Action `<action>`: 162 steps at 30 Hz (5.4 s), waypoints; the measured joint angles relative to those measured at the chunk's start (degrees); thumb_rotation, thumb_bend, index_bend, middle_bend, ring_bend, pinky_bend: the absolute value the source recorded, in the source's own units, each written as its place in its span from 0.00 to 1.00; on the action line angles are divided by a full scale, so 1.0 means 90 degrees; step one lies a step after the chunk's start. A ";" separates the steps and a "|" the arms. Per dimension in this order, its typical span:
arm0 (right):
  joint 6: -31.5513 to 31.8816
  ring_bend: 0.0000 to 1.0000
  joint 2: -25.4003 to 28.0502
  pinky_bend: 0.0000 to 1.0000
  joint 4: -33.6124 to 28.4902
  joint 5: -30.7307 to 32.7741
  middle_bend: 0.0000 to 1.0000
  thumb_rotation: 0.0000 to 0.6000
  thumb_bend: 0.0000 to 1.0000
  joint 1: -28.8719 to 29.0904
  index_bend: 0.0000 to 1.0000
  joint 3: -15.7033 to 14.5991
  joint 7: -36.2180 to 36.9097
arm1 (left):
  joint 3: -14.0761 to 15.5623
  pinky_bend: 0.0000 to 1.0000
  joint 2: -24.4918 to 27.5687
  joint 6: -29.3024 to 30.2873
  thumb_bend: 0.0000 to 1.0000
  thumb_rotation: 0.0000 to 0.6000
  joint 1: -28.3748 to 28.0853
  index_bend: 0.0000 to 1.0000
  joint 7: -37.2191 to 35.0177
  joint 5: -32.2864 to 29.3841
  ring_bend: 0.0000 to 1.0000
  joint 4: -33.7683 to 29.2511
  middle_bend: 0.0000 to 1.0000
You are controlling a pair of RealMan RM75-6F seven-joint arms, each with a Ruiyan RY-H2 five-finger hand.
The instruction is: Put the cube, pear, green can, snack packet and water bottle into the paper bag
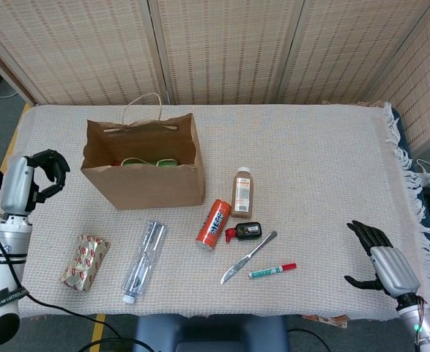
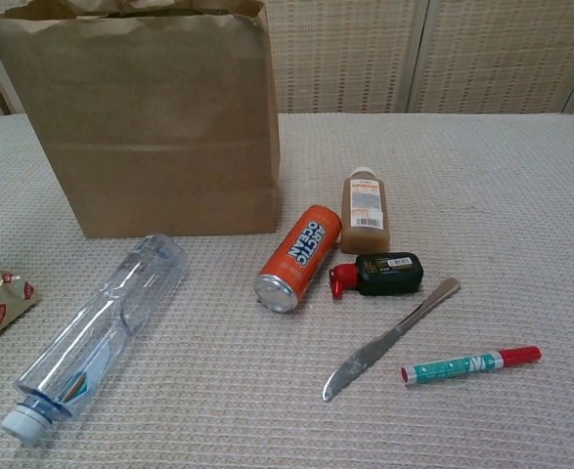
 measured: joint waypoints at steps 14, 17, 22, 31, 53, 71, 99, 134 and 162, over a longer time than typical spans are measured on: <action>0.0705 0.00 -0.0331 0.00 0.0357 -0.0435 0.00 1.00 0.05 -0.0126 0.00 0.0141 0.0580 | 0.2466 0.06 -0.0967 0.1160 0.35 1.00 0.0042 0.01 0.1310 0.5129 0.00 0.4364 0.00; 0.0725 0.00 -0.0376 0.00 0.0403 -0.0462 0.00 1.00 0.05 -0.0137 0.00 0.0160 0.0621 | 0.2649 0.04 -0.1146 0.1430 0.35 1.00 -0.0110 0.00 0.1747 0.5636 0.00 0.4822 0.00; 0.0688 0.00 -0.0373 0.00 0.0344 -0.0398 0.00 1.00 0.05 -0.0137 0.00 0.0160 0.0726 | 0.2795 0.03 -0.1400 0.1598 0.35 1.00 -0.0400 0.00 0.2289 0.6035 0.00 0.5108 0.00; 0.0463 0.00 -0.0234 0.00 0.0182 -0.0219 0.00 1.00 0.05 -0.0103 0.00 0.0135 0.0827 | 0.2937 0.03 -0.1539 0.1028 0.35 1.00 -0.0833 0.00 0.2918 0.6173 0.00 0.5126 0.00; 0.0226 0.00 -0.0101 0.00 0.0037 -0.0148 0.00 1.00 0.05 -0.0039 0.00 0.0075 0.0728 | 0.3596 0.03 -0.0844 -0.0535 0.34 1.00 0.0542 0.00 0.1951 0.3366 0.00 0.2663 0.00; 0.0169 0.00 -0.0067 0.00 -0.0027 -0.0093 0.00 1.00 0.05 -0.0028 0.00 0.0074 0.0712 | 0.3775 0.02 -0.1001 -0.0485 0.34 1.00 0.0932 0.00 0.2017 0.3302 0.00 0.3320 0.00; 0.0076 0.00 -0.0028 0.00 -0.0088 -0.0054 0.00 1.00 0.05 -0.0016 0.00 0.0049 0.0683 | 0.3456 0.04 -0.1725 -0.1118 0.35 1.00 0.0831 0.00 0.2186 0.2857 0.00 0.3911 0.00; 0.0025 0.00 0.0005 0.00 -0.0101 -0.0042 0.00 1.00 0.05 -0.0009 0.00 0.0028 0.0709 | 0.0589 0.78 -0.1753 0.0228 0.76 1.00 0.1517 0.74 0.0026 -0.0497 0.66 0.1811 0.71; -0.0038 0.00 0.0045 0.00 -0.0130 -0.0011 0.00 1.00 0.05 0.0005 0.00 0.0020 0.0734 | -0.1980 0.77 -0.0063 -0.0486 0.76 1.00 -0.0689 0.73 0.1771 -0.2993 0.66 -0.2016 0.71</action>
